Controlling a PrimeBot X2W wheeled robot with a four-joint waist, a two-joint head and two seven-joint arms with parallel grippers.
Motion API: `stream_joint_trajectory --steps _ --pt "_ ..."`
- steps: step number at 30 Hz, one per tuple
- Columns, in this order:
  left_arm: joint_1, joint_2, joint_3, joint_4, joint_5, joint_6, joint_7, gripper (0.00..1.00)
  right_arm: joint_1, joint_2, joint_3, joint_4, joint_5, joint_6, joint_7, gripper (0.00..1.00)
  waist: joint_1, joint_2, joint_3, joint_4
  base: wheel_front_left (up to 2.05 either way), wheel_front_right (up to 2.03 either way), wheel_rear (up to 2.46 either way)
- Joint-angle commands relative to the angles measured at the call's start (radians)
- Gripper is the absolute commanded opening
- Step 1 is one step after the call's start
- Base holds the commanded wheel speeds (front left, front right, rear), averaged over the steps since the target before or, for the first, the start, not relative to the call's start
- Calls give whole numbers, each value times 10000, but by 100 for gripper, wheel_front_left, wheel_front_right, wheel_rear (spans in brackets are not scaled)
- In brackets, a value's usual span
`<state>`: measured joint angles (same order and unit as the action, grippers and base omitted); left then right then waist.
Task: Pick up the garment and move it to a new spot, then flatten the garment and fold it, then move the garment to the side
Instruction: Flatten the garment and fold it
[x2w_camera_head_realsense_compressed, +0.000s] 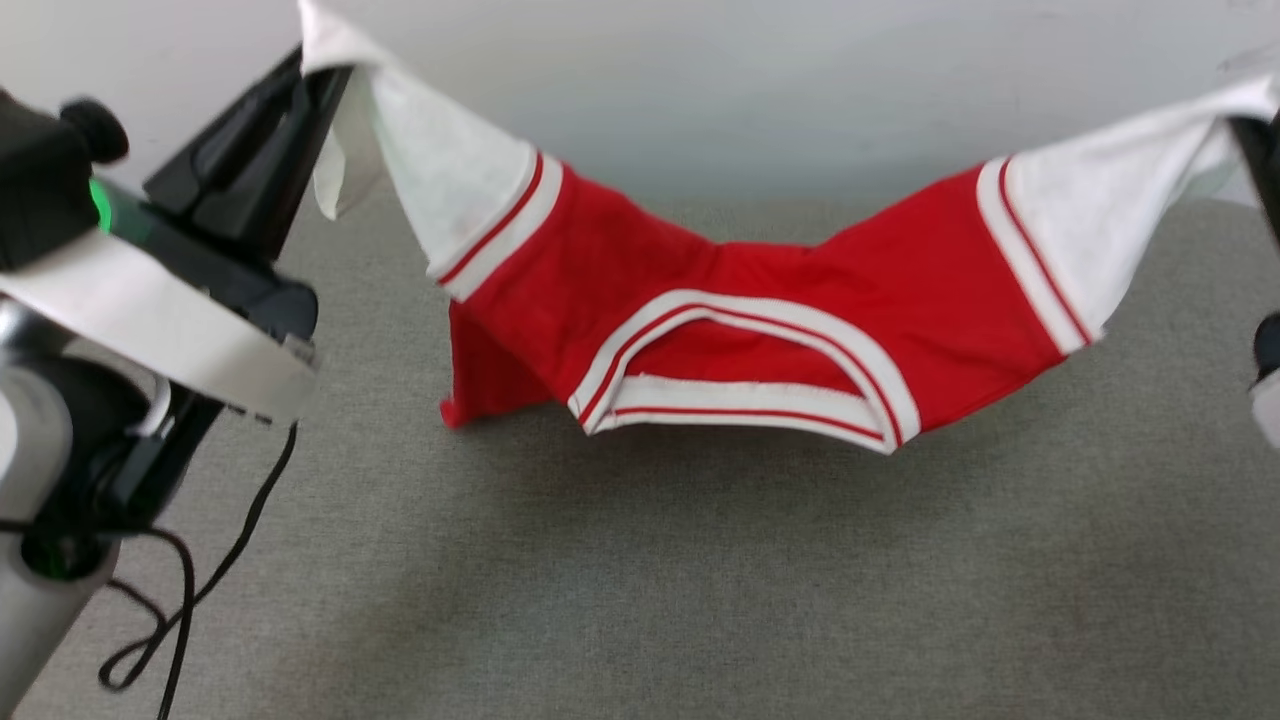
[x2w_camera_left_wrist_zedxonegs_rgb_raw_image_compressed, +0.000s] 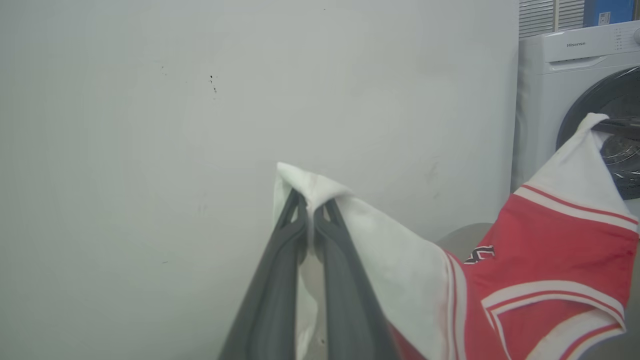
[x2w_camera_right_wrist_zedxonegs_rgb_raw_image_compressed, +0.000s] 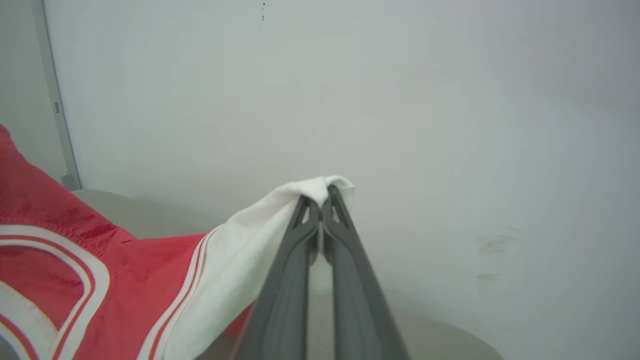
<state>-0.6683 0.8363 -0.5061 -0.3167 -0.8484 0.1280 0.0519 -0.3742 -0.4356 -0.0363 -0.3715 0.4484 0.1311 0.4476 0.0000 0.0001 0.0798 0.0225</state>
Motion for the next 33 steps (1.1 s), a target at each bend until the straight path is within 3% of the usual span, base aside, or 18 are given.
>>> stream_joint_trajectory --steps 1,11,25,33 --pt "-444 -193 42 64 43 -65 40 0 -484 90 -30 66 -34 -8 -58 0 0 -1 152 20 0 0 0" --pt "-3435 -1306 63 1481 75 -564 503 0 -4054 152 193 1512 -316 -8 106 0 0 -1 1795 203 0 0 0" --pt "-8542 -2688 362 5324 286 -1586 595 0 -10720 396 1033 5116 -1691 -8 -502 0 0 -1 4522 276 0 0 0" --pt "-10518 -3179 377 7347 343 -2086 309 0 -13307 570 1467 7383 -2480 -8 -1327 0 0 -1 5330 263 0 0 0"
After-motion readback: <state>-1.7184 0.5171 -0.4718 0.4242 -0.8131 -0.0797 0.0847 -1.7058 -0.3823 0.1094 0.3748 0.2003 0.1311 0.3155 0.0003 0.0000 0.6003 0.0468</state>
